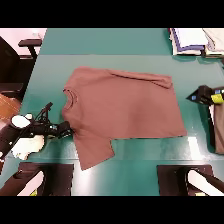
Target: Fold the shirts.
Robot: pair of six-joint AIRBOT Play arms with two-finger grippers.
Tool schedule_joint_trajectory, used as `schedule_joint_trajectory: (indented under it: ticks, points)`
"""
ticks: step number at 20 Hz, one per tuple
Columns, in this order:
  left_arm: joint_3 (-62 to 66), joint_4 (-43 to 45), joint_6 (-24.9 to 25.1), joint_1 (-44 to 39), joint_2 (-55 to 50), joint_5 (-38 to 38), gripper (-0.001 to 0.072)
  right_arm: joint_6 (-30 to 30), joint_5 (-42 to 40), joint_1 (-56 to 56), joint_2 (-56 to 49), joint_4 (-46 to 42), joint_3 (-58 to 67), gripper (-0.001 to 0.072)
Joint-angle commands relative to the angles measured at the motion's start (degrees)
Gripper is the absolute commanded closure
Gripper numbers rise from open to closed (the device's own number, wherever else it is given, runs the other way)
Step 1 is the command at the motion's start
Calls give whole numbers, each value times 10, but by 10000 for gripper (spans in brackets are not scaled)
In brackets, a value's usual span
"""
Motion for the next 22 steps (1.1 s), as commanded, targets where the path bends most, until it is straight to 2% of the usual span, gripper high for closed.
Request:
schedule_joint_trajectory:
  ticks: [1, 2, 3, 6, 10, 11, 15, 17, 18, 22]
  points:
    - [53, 31, 6, 0, 1, -29, 681, -4, 37, -100, 1, -28, -93, 391]
    - [66, 30, 6, 0, 1, -28, 681, -4, 36, -130, 1, -39, -128, 277]
    - [78, 30, 6, 0, 1, -28, 681, -4, 33, -162, 1, -44, -163, 194]
    - [91, 28, 5, 0, 1, -22, 681, -4, 8, -212, 1, -43, -240, 202]
    - [91, 28, 5, 0, 0, -22, 681, -3, -59, -186, 1, -21, -299, 218]
    - [91, 28, 5, 0, 0, -22, 681, -3, -76, -171, 1, -10, -304, 281]
    - [91, 28, 5, 0, 0, -22, 681, -3, -132, -108, 1, 20, -303, 303]
    - [91, 28, 4, 0, 0, -25, 681, -4, -147, -79, 1, 22, -303, 612]
    - [93, 28, 1, 0, 1, -27, 682, -4, -148, -66, 1, 22, -301, 692]
    - [186, 35, 0, 0, 19, -52, 682, -9, -115, -23, 45, 20, -211, 694]
